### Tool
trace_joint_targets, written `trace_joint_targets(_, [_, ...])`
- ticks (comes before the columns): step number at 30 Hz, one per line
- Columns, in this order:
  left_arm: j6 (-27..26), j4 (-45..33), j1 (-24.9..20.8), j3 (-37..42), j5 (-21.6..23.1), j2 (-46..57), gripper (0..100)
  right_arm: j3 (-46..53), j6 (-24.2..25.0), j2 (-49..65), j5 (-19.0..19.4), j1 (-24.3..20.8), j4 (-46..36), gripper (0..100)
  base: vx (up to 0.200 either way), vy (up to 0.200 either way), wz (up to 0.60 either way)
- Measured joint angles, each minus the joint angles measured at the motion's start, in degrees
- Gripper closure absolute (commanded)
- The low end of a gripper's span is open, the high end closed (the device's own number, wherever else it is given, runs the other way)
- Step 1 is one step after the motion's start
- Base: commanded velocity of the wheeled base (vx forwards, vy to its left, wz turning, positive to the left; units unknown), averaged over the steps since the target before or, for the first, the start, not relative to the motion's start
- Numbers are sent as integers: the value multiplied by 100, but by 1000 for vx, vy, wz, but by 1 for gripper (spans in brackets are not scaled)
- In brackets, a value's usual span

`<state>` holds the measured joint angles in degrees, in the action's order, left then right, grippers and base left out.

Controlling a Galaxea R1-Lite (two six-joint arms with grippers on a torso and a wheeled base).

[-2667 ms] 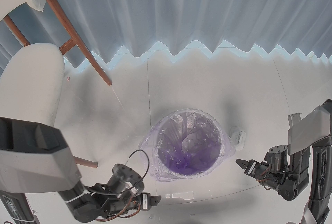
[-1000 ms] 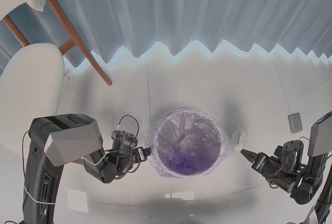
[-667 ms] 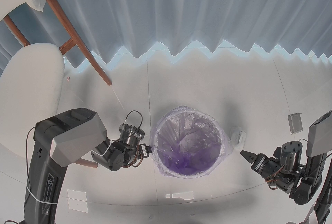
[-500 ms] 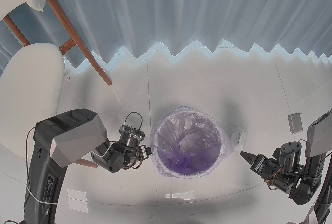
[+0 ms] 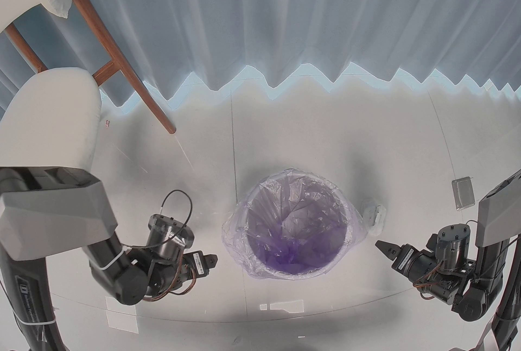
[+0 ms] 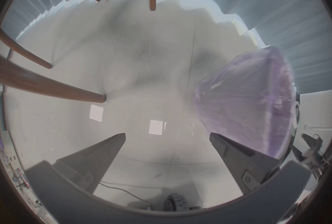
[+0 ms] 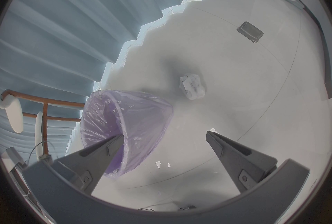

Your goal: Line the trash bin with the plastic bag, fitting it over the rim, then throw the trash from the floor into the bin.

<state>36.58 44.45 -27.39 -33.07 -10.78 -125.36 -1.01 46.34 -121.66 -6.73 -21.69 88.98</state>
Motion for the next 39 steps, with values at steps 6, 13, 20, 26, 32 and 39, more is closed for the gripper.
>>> trace_joint_targets(6, [107, 1235, -262, 1334, -2, 1061, 0, 0, -17, -11, -293, -17, 0, 0, 0, 0, 0])
trace_joint_targets(13, [193, 2704, -428, 2406, -15, 2282, 0, 0, -16, 319, -699, -37, -2, 0, 0, 0, 0])
trace_joint_targets(20, [414, 3121, -463, 3115, 57, 3522, 0, 0, -325, 956, -670, 149, -2, 0, -200, 0, 0])
trace_joint_targets(26, [553, 2541, -352, 3195, 104, 4493, 0, 2, -936, 1491, -71, 532, -2, 0, -133, 0, 0])
trace_joint_targets(32, [-212, 2382, 79, 3209, 433, 5364, 0, -130, -1033, 1615, -27, 601, -7, 0, 0, 0, 0])
trace_joint_targets(39, [-869, 2332, 730, 3148, 550, 5959, 0, -328, -1042, 1232, -7, 238, -2, 0, 0, 0, 0])
